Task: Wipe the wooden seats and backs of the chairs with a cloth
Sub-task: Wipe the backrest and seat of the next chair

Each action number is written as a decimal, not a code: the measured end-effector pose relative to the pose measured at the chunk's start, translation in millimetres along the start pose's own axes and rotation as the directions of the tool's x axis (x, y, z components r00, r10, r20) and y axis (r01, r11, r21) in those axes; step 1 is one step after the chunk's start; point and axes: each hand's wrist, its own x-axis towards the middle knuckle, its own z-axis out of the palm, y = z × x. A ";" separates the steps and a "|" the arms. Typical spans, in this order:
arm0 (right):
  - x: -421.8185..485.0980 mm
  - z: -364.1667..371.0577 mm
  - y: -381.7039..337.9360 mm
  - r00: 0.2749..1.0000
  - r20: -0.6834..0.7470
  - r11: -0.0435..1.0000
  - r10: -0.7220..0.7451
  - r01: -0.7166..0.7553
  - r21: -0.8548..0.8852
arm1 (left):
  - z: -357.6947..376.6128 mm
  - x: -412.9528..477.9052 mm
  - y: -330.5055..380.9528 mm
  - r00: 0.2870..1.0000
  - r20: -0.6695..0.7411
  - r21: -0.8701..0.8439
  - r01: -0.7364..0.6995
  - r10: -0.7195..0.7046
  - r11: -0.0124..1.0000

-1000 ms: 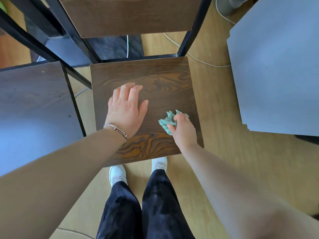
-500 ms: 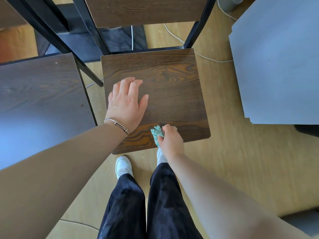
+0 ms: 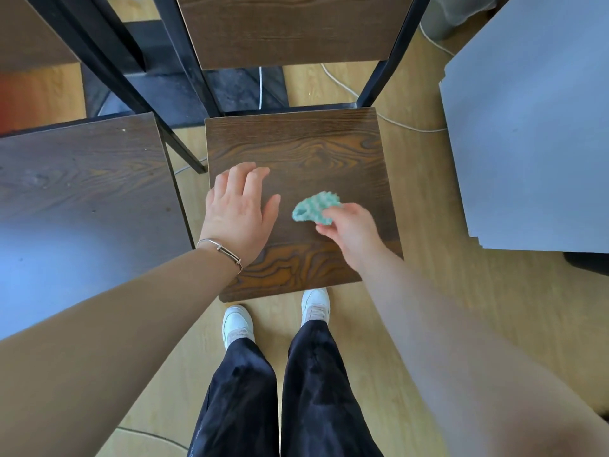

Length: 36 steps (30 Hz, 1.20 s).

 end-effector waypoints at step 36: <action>25.5 -60.5 -117.6 0.990 -0.051 0.936 -0.134 0.109 -0.335 | -1.6 71.2 67.1 0.992 0.126 0.291 -0.032 -0.005 0.956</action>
